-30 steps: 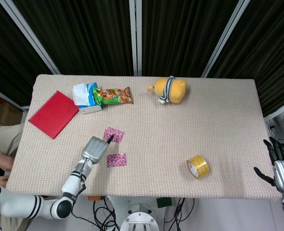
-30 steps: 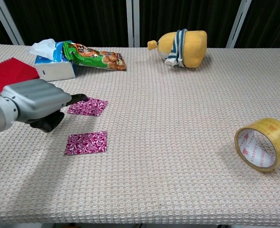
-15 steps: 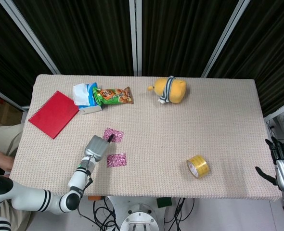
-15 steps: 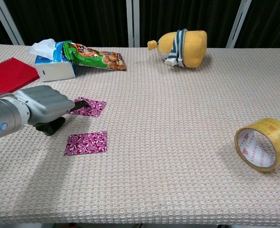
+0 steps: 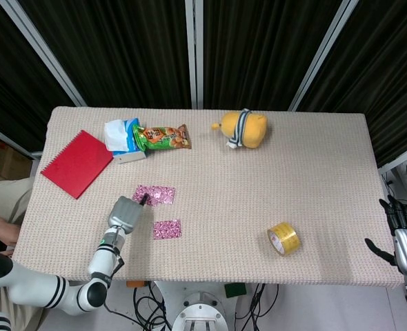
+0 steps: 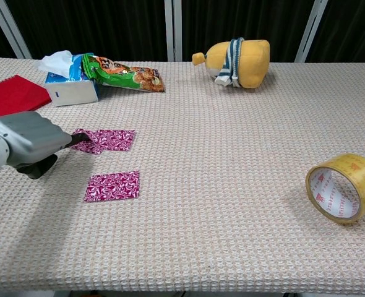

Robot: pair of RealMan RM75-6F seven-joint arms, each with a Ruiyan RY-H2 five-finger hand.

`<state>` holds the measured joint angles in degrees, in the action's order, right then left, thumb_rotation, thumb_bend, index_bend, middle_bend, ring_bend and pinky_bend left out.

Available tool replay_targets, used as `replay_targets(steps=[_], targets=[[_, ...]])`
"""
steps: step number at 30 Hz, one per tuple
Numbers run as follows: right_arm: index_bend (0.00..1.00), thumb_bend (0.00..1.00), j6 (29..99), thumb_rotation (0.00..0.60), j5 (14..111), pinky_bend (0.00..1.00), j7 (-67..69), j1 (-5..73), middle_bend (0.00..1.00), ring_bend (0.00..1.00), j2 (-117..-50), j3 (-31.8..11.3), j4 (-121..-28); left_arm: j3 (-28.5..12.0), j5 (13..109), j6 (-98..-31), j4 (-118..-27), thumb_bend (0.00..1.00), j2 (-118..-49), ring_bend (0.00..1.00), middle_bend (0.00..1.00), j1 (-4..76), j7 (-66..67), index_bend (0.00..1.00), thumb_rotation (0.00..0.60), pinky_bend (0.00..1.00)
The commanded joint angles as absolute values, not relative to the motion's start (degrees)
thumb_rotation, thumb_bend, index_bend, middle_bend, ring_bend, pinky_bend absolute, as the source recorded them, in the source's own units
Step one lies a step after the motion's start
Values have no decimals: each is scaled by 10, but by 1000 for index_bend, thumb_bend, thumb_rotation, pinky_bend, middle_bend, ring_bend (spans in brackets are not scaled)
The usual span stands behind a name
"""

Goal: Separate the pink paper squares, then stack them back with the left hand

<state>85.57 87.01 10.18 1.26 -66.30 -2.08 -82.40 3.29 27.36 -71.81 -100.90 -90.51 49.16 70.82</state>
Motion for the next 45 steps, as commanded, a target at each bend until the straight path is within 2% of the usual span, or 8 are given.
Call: replay_targets(steps=[1,19,25,28,30,32,36,45], targets=[[0,515,856,600,870,0,101,12,0,0,-662,-21,-826,38,266,-718,-1012,719,-896,813,842,486,703,52,600,854],[0,514,856,600,874,0,89,13,0,0,-662,-19,-835,58,305,-725,-1044,716,-833,813,843,453,638,66,600,854],[0,515,859,600,872,0,91,12,0,0,-660,-20,-835,55,466,-759,-1069,467,-802,795,827,430,550,136,600,878],[0,515,857,600,871,0,93,12,0,0,-660,-20,-834,52,550,-769,-1042,283,-801,532,543,414,486,154,600,750],[0,515,858,600,873,0,94,13,0,0,-660,-20,-834,48,578,-759,-1023,226,-805,193,191,408,449,136,597,480],[0,515,857,600,872,0,95,13,0,0,-661,-20,-832,37,596,-745,-1005,193,-816,23,20,406,412,124,552,278],[0,515,856,600,871,0,98,13,0,0,-660,-21,-831,16,598,-701,-973,184,-842,0,0,420,397,120,476,191],[0,515,857,600,865,0,111,12,0,0,-655,-23,-826,-29,539,-620,-898,201,-915,0,0,464,437,139,539,190]])
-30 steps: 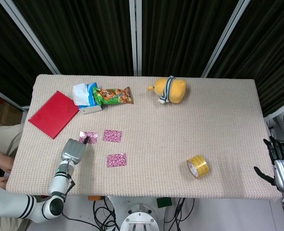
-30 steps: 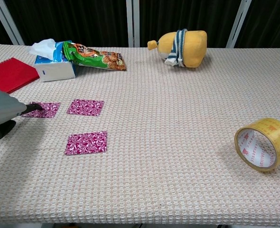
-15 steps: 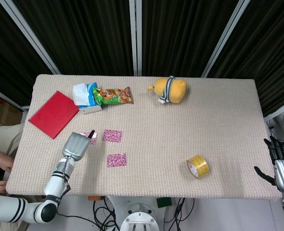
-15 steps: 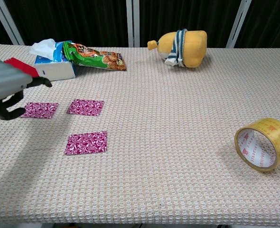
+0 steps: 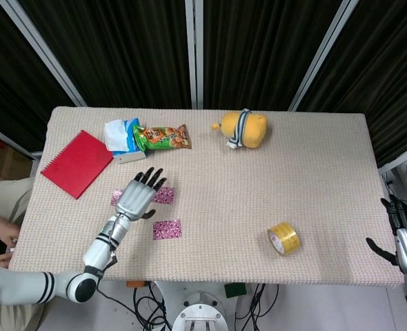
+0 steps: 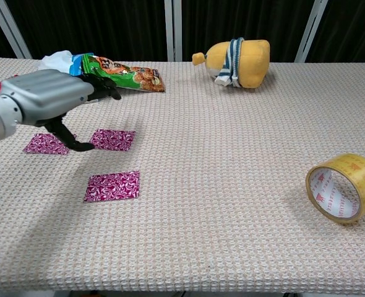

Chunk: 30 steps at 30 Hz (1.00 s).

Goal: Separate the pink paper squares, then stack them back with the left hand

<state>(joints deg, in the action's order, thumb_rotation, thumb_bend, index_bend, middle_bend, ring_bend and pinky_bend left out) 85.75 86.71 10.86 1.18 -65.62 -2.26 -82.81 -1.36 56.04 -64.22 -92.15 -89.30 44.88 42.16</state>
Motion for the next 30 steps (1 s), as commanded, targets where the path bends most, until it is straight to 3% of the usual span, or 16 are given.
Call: replay_targets(steps=[1,13,30], targets=[[0,515,855,600,864,0,114,12,0,0,-655,-24,-825,-34,532,-613,-888,205,-923,0,0,469,439,142,544,190],[0,515,855,600,861,0,137,10,0,0,-654,-24,-807,-56,433,-565,-838,246,-947,0,0,500,485,175,598,189],[0,517,856,600,862,0,141,8,0,0,-657,-24,-800,-47,375,-561,-846,246,-945,0,0,522,513,236,600,189]])
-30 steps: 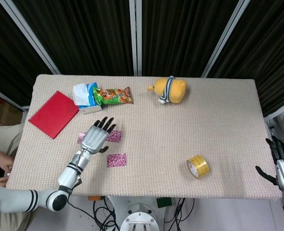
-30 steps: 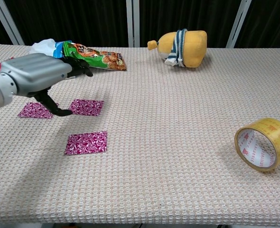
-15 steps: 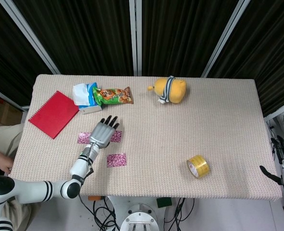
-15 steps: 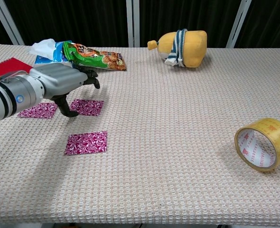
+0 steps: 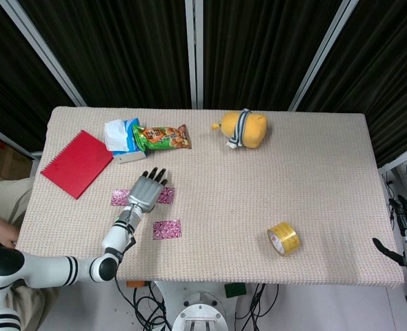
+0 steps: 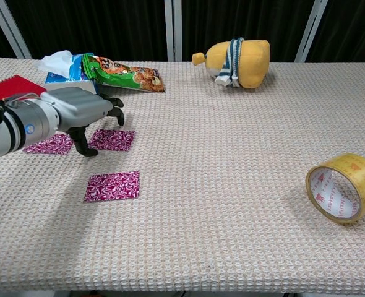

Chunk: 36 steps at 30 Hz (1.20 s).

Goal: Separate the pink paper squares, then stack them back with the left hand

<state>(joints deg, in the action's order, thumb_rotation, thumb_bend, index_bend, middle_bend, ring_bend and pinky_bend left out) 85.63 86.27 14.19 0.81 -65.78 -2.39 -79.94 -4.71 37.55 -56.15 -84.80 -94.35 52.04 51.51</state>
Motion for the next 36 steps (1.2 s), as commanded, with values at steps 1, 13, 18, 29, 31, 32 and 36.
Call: replay_targets(steps=[1,13,18,29,31,32,36], targets=[[0,517,856,600,862,0,141,8,0,0,-657,-24,-800,-47,375,-562,-844,246,-947,0,0,522,512,248,600,189],[0,516,851,600,859,0,142,8,0,0,-660,-24,-797,-45,408,-573,-824,245,-963,0,23,515,475,360,600,191],[0,517,850,600,857,0,143,8,0,0,-660,-25,-796,-50,420,-574,-841,254,-957,0,25,511,455,380,600,192],[0,517,849,600,859,0,138,10,0,0,-659,-26,-802,-60,378,-615,-983,264,-897,0,30,497,461,380,600,192],[0,517,847,600,859,0,137,11,0,0,-660,-25,-802,-55,360,-635,-1024,264,-881,0,30,496,480,380,600,192],[0,517,846,600,859,0,136,12,0,0,-661,-25,-802,-53,356,-646,-1040,265,-876,0,30,495,487,380,600,192],[0,517,845,600,861,0,134,14,0,0,-664,-25,-802,-31,356,-711,-1103,271,-868,0,30,480,514,387,600,192]])
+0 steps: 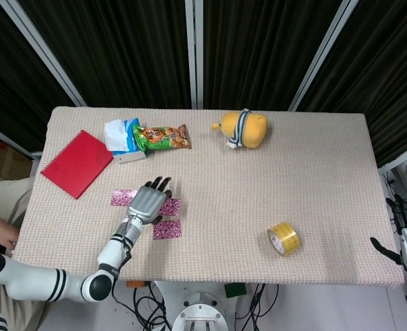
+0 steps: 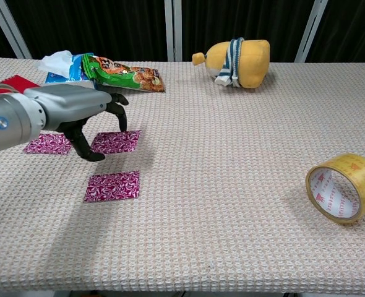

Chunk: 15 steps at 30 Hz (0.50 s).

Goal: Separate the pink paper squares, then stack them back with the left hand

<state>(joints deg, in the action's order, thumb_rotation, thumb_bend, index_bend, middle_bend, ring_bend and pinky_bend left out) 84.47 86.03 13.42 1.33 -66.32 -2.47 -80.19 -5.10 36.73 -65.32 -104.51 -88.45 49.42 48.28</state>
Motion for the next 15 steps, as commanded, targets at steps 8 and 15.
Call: replay_targets(steps=[8,15], targets=[[0,517,849,600,863,0,134,16,0,0,-663,-28,-807,25,392,-795,-1137,283,-895,0,31,445,554,388,600,192],[0,517,844,600,858,0,132,17,0,0,-668,-28,-802,35,394,-822,-1138,314,-934,0,34,430,583,384,600,192]])
